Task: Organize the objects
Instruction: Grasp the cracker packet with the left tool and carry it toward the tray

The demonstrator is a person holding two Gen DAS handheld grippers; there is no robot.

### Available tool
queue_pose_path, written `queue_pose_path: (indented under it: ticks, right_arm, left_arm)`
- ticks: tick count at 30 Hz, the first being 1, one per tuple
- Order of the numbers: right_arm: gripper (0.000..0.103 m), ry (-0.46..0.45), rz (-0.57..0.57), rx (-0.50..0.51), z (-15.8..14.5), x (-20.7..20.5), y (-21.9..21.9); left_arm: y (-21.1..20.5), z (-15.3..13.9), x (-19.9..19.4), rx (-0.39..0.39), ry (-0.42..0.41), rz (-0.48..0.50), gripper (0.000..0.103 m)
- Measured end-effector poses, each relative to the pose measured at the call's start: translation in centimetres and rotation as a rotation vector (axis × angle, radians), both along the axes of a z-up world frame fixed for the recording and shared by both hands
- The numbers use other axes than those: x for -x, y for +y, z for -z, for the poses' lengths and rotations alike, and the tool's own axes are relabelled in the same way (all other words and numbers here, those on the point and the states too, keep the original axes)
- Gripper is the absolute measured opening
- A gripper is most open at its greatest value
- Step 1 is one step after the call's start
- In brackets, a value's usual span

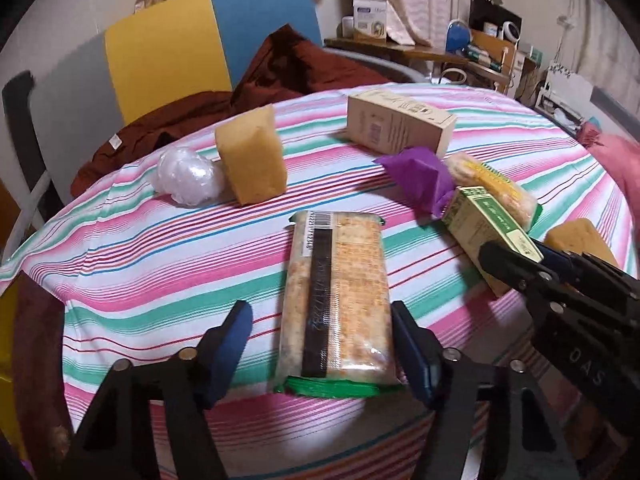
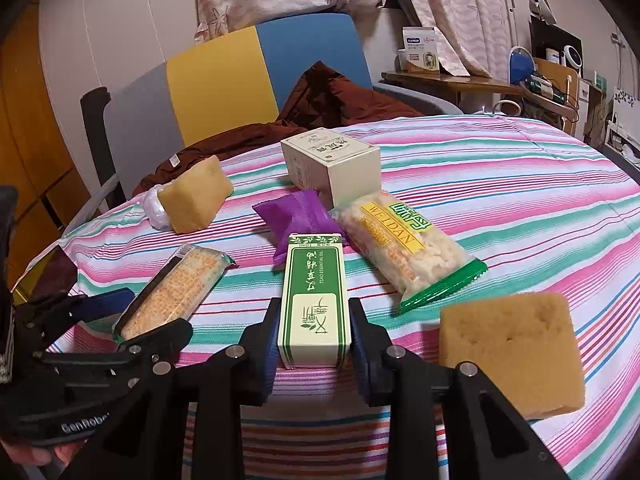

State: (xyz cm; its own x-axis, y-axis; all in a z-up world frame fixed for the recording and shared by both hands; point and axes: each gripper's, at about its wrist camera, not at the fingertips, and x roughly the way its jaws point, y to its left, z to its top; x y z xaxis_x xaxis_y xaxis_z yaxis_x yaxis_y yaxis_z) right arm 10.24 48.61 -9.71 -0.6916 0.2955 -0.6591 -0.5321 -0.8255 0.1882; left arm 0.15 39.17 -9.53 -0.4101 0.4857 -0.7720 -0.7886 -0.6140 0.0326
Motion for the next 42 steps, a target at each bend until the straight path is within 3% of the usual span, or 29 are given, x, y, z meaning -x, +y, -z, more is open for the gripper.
queue_pose_path:
  ticks: [2, 4, 11, 19, 29, 42]
  right_arm:
    - [0.03, -0.001, 0.003, -0.009, 0.0, 0.0, -0.1]
    - [0.03, 0.003, 0.002, -0.02, -0.2, 0.0, -0.3]
    - [0.03, 0.027, -0.025, -0.064, -0.6, -0.2, -1.1]
    - [0.03, 0.03, -0.068, -0.145, -1.2, 0.2, -2.7]
    - [0.03, 0.0, -0.091, -0.195, -1.2, 0.8, -3.5]
    - [0.03, -0.013, -0.093, -0.238, -1.3, 1.0, -4.2]
  left_arm:
    - [-0.1, 0.0, -0.1, -0.009, 0.004, 0.002, 0.063]
    - [-0.4, -0.1, -0.4, -0.022, 0.011, 0.012, 0.05]
    - [-2.4, 0.0, -1.6, -0.043, 0.052, -0.051, 0.05]
    - [-5.7, -0.3, -1.4, -0.119, 0.008, -0.165, 0.049]
    - [-9.3, -1.0, -3.7, -0.21, -0.077, -0.19, 0.049]
    - [-13.9, -5.6, -5.9, -0.32, -0.025, -0.179, 0.049]
